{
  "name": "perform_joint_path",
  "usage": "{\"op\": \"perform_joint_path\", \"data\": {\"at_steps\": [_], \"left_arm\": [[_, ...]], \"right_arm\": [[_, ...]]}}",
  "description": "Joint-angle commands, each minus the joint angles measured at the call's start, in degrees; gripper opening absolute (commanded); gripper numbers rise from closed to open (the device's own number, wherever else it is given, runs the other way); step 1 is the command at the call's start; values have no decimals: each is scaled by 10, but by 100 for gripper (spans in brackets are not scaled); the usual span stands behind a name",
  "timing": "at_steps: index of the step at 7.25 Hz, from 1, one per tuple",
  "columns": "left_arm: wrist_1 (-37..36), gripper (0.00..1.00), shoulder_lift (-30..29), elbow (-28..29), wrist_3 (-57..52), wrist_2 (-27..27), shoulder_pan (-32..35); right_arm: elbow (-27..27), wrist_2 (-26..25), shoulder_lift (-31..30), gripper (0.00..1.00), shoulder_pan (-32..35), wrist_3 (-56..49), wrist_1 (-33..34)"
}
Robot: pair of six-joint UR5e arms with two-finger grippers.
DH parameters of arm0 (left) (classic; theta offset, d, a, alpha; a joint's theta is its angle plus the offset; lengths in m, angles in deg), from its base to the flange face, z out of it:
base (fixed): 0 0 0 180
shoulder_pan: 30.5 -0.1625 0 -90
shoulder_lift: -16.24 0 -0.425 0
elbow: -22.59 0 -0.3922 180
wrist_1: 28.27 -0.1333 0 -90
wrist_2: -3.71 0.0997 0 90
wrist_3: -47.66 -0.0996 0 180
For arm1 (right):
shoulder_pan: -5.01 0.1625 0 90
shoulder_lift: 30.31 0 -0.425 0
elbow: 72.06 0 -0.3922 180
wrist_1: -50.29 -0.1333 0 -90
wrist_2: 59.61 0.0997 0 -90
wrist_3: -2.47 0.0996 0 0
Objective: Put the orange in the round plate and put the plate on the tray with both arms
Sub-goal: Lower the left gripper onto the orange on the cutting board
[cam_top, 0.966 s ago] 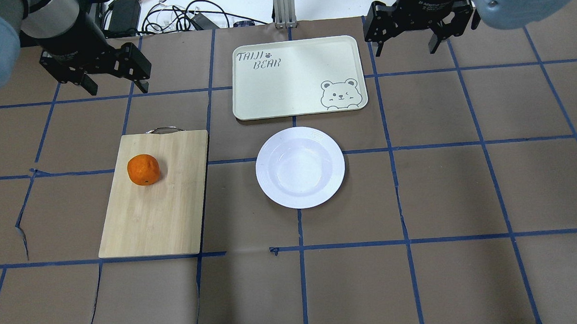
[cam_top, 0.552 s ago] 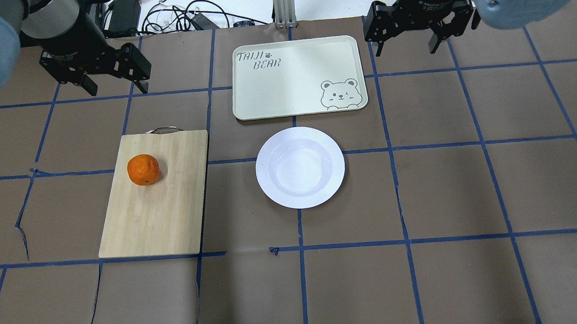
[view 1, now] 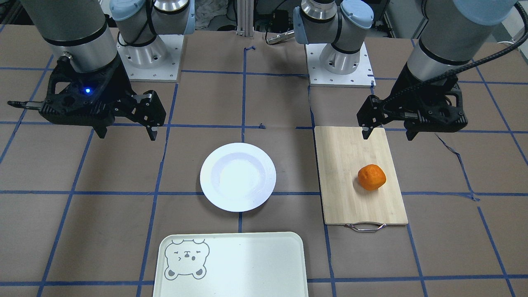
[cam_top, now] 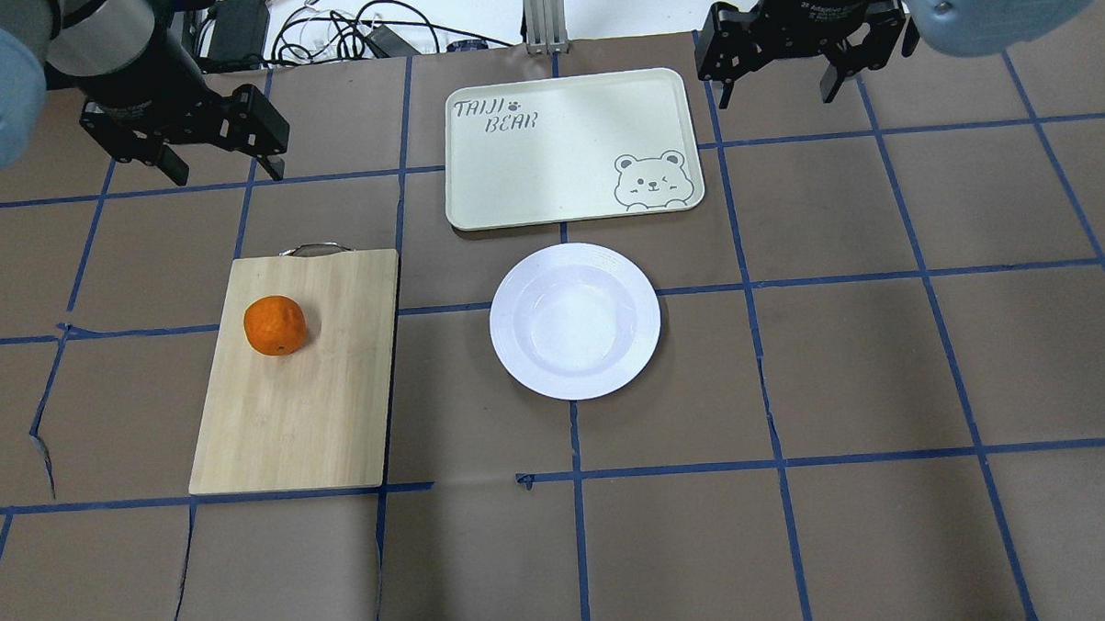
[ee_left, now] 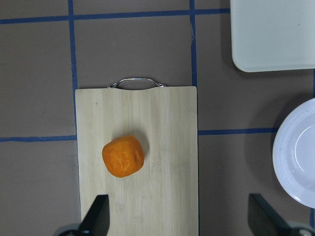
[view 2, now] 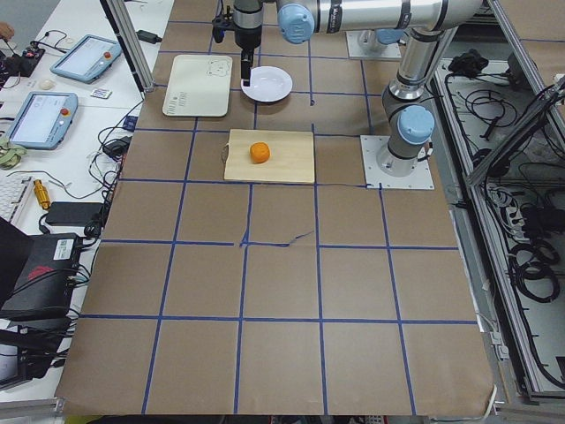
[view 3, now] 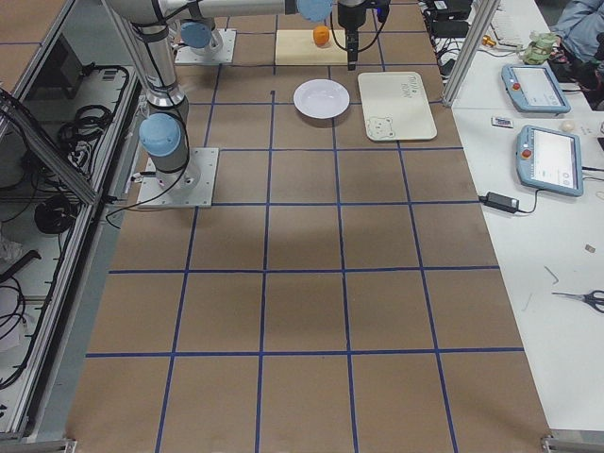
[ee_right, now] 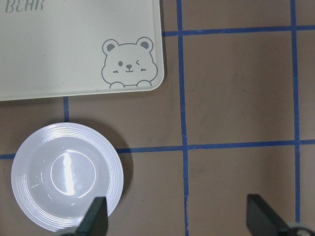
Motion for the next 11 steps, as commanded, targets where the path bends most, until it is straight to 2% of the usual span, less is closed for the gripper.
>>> {"op": "perform_joint_path", "data": {"at_steps": [1, 4, 5, 7, 8, 10, 11], "left_arm": [[-4, 100, -5, -27, -1, -2, -8], [-56, 100, -21, -79, 4, -4, -42], [-115, 100, -35, -95, 13, -2, -64], [-179, 100, -50, -122, 14, -3, -87], [-184, 100, -60, -127, 18, -1, -88], [-185, 100, -100, -139, 136, -7, -94], [-186, 100, -112, -143, 138, -7, -94]], "right_arm": [[0, 0, 0, 100, -1, 0, -1], [0, 0, 0, 100, 0, 0, -1], [0, 0, 0, 100, 0, 0, -1], [0, 0, 0, 100, 0, 0, -1], [0, 0, 0, 100, 0, 0, -1], [0, 0, 0, 100, 0, 1, -1], [0, 0, 0, 100, 0, 0, 0]]}}
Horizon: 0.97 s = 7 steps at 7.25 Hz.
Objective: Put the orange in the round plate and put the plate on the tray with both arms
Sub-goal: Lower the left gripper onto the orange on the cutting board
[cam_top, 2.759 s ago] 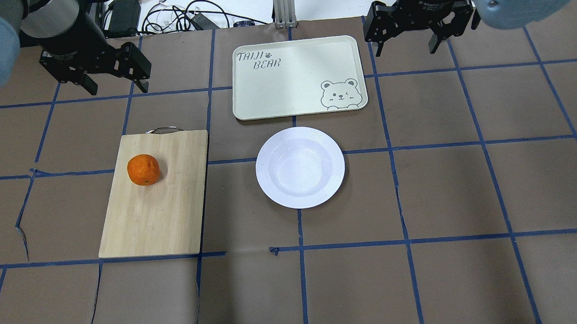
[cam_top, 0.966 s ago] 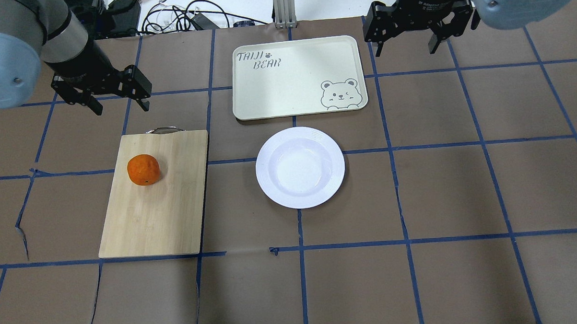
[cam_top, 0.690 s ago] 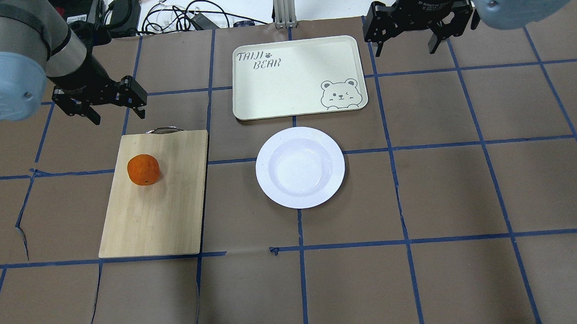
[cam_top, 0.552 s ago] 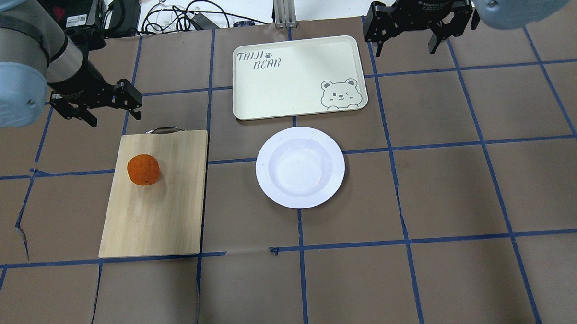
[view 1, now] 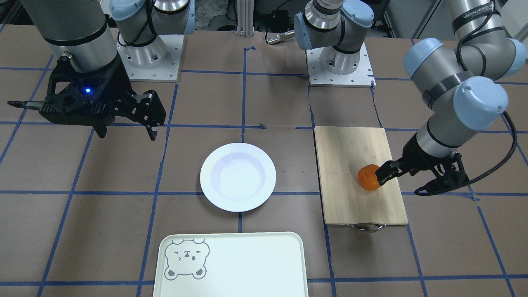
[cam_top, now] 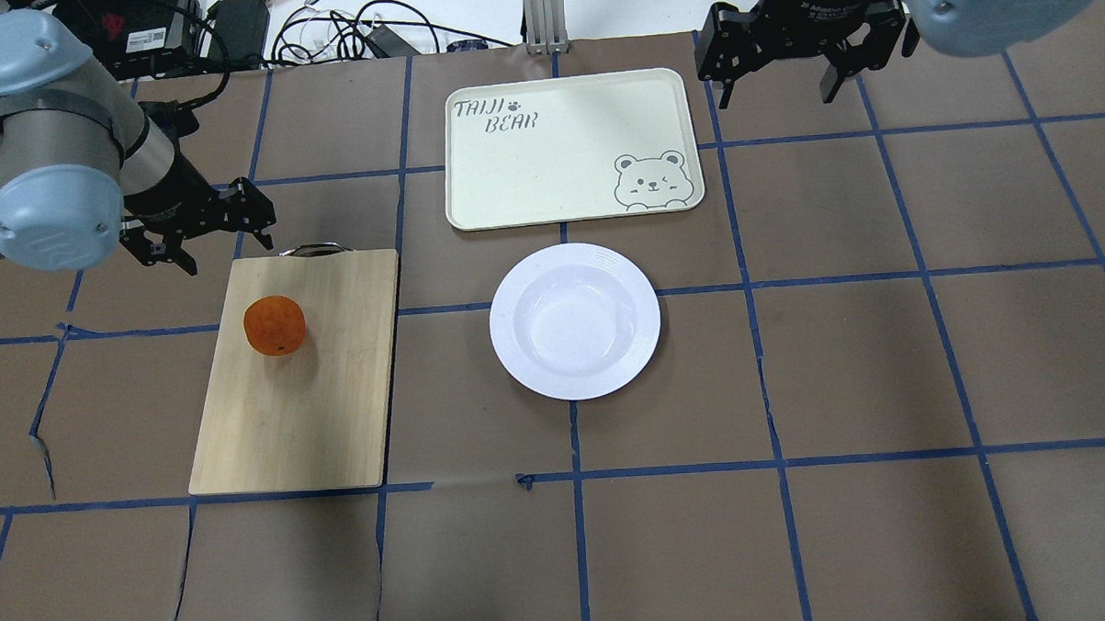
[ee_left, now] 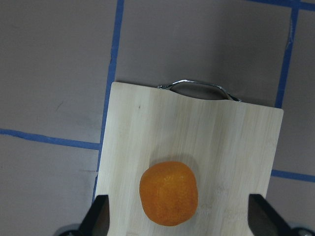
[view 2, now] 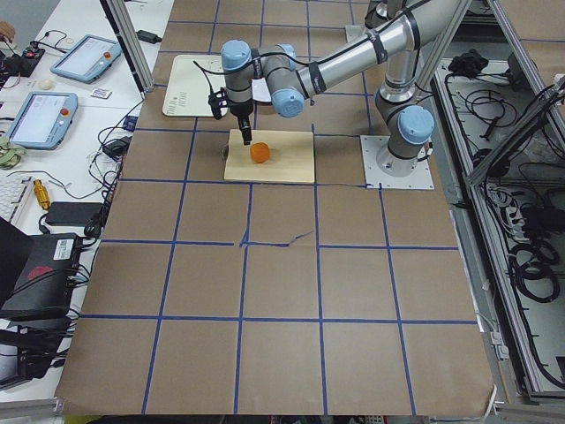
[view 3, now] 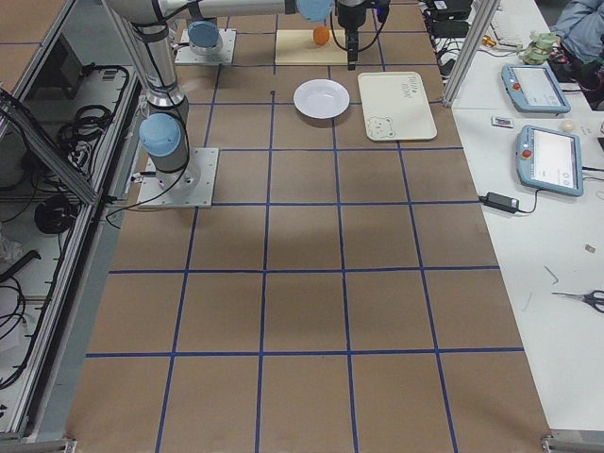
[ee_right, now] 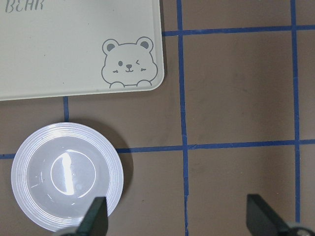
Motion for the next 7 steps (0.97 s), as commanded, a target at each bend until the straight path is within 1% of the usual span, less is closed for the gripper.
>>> {"op": "perform_joint_path", "data": {"at_steps": [1, 2, 4, 6, 7], "left_arm": [[-12, 100, -36, -10, 27, 0, -2], [-34, 100, -60, -13, 26, 0, -2], [-40, 100, -83, -31, 24, 0, -2], [-38, 100, -88, -37, 34, 4, -2], [-28, 100, -79, -39, 51, 5, 0]], "right_arm": [[0, 0, 0, 100, 0, 1, 1], [0, 0, 0, 100, 0, 1, 1], [0, 0, 0, 100, 0, 1, 1], [0, 0, 0, 100, 0, 1, 0], [0, 0, 0, 100, 0, 1, 0]]}}
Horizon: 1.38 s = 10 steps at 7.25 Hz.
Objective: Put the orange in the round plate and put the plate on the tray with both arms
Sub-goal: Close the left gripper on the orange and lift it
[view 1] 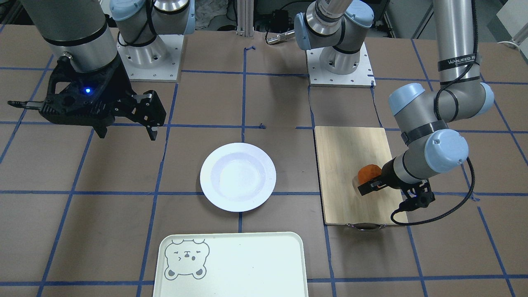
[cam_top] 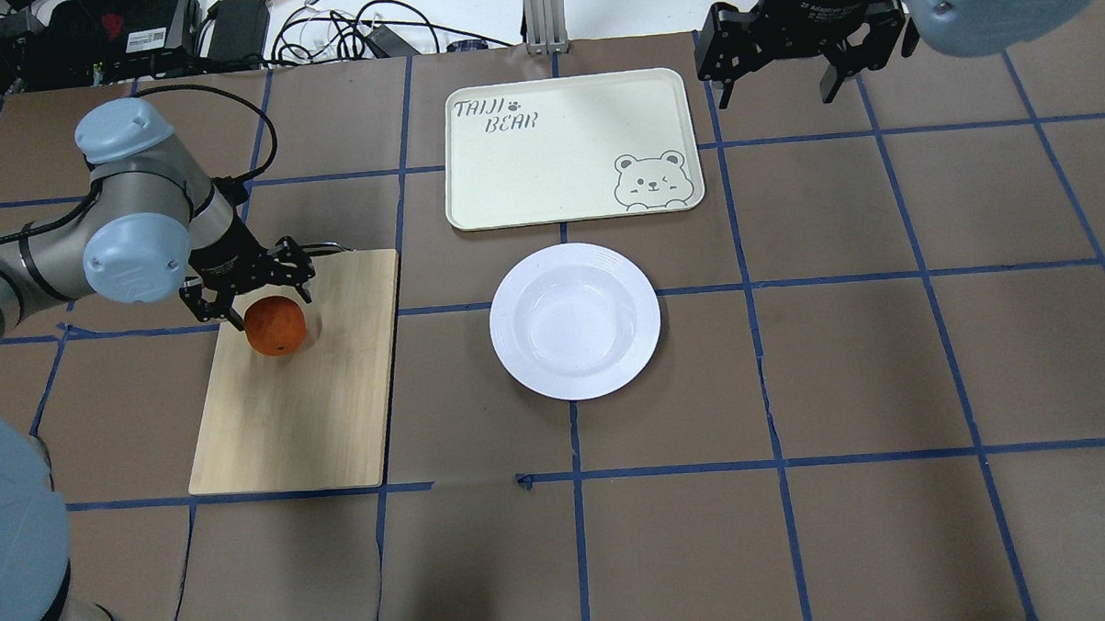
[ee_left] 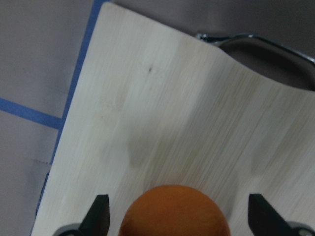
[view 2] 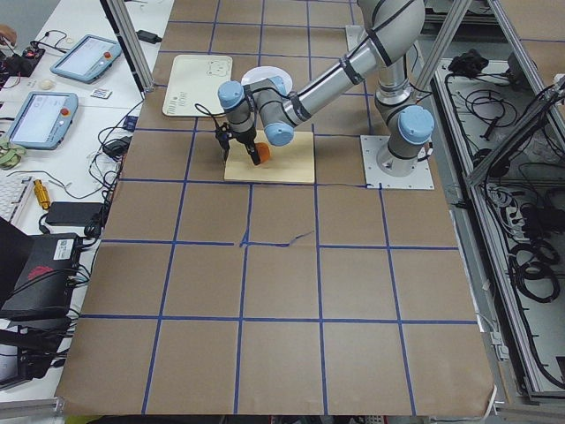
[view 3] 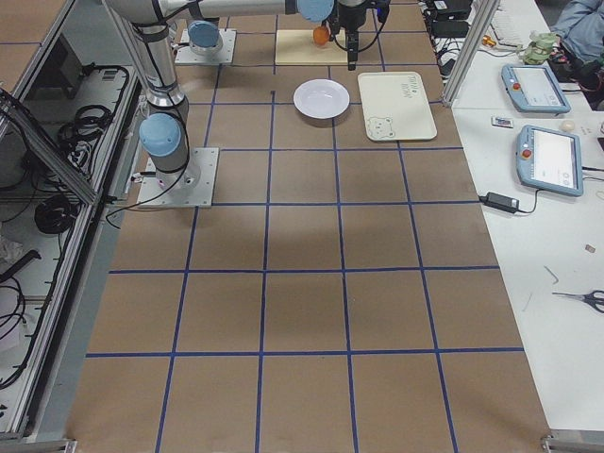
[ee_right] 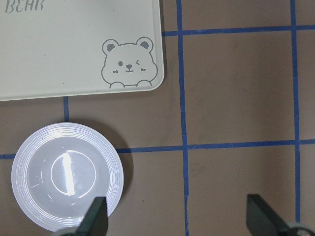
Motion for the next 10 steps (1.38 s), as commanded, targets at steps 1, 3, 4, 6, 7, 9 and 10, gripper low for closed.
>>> {"op": "perform_joint_path", "data": {"at_steps": [1, 3, 4, 6, 7, 9, 10], "left_arm": [[19, 100, 9, -3, 28, 3, 4], [51, 87, 11, -2, 42, -3, 5], [50, 78, 12, 0, 42, 2, 4], [64, 0, 15, 4, 42, -3, 1], [82, 0, 24, 15, 42, 0, 1], [153, 0, 33, 75, 85, -5, 19], [154, 0, 30, 93, 177, -25, 68]], "right_arm": [[0, 0, 0, 100, 0, 0, 0], [1, -1, 0, 100, 0, 0, 0], [1, 0, 0, 100, 0, 0, 0], [1, 0, 0, 100, 0, 0, 0], [0, 0, 0, 100, 0, 0, 0], [1, 0, 0, 100, 0, 0, 1], [0, 0, 0, 100, 0, 0, 0]]}}
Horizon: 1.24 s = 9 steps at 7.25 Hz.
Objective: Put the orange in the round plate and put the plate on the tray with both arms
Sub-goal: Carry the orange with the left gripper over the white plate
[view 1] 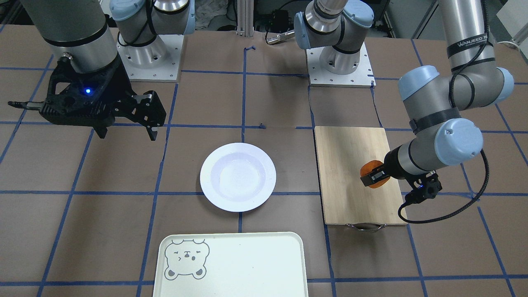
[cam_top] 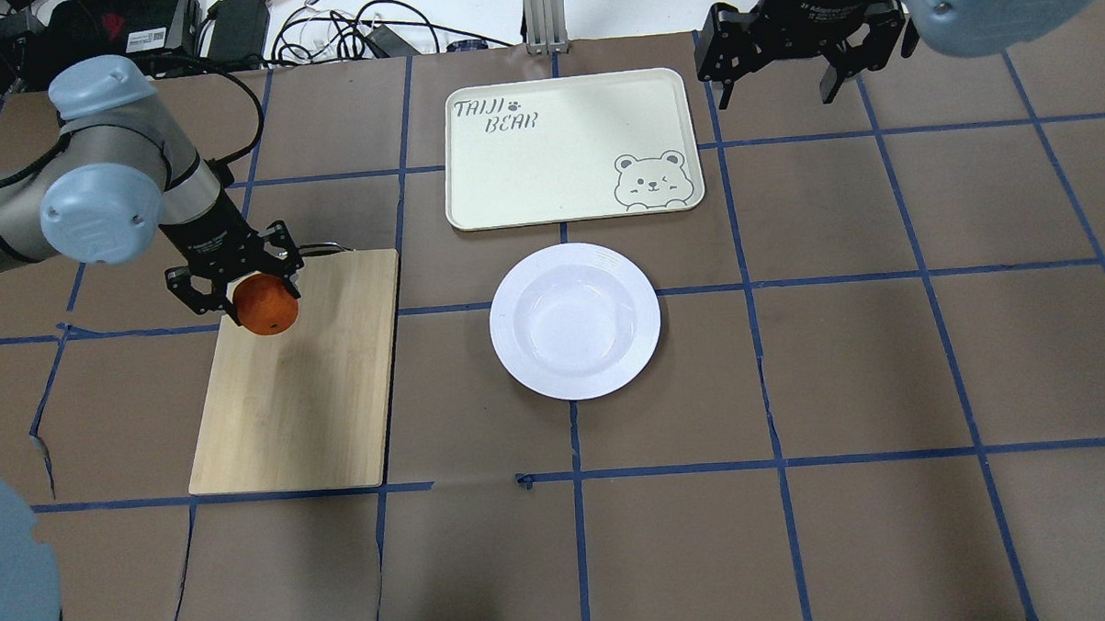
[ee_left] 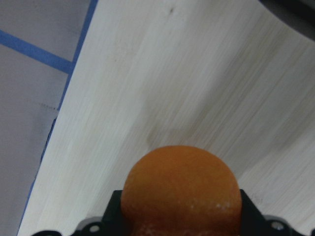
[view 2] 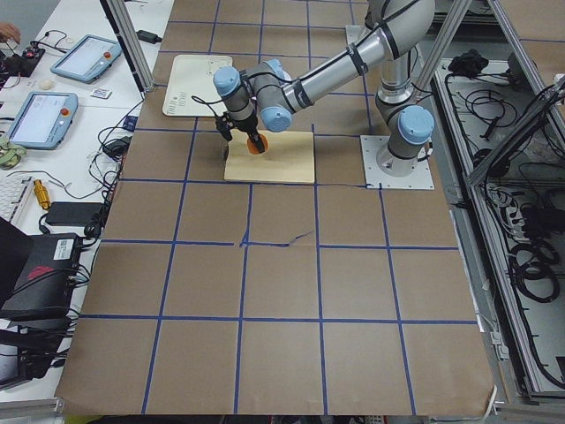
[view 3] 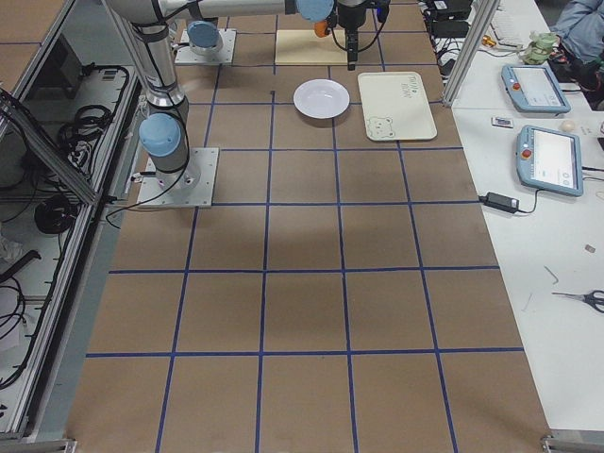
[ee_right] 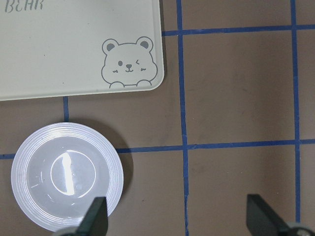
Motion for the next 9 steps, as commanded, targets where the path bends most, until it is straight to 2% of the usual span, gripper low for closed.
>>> {"op": "perform_joint_path", "data": {"at_steps": [1, 3, 4, 5, 6, 7, 8, 9], "left_arm": [[3, 0, -8, 35, 157, -51, 96], [-60, 3, -14, 35, 240, -106, 176], [-82, 9, -16, 32, 260, -109, 212], [-90, 24, -19, 30, 278, -114, 234], [-91, 26, -26, 30, 313, -134, 258], [-114, 39, -32, 28, 321, -135, 273], [-121, 47, -43, 26, 339, -140, 279], [-126, 72, -50, 26, 362, -142, 288]], "right_arm": [[0, 0, 0, 100, 0, 0, 0], [0, 0, 0, 100, 0, 1, 0], [0, 0, 0, 100, 0, 0, 0], [0, 0, 0, 100, 0, 0, 0], [0, 0, 0, 100, 0, 0, 0], [0, 0, 0, 100, 0, 1, 0], [0, 0, 1, 100, 0, 1, -1], [0, 0, 3, 100, -5, 1, 1]]}}
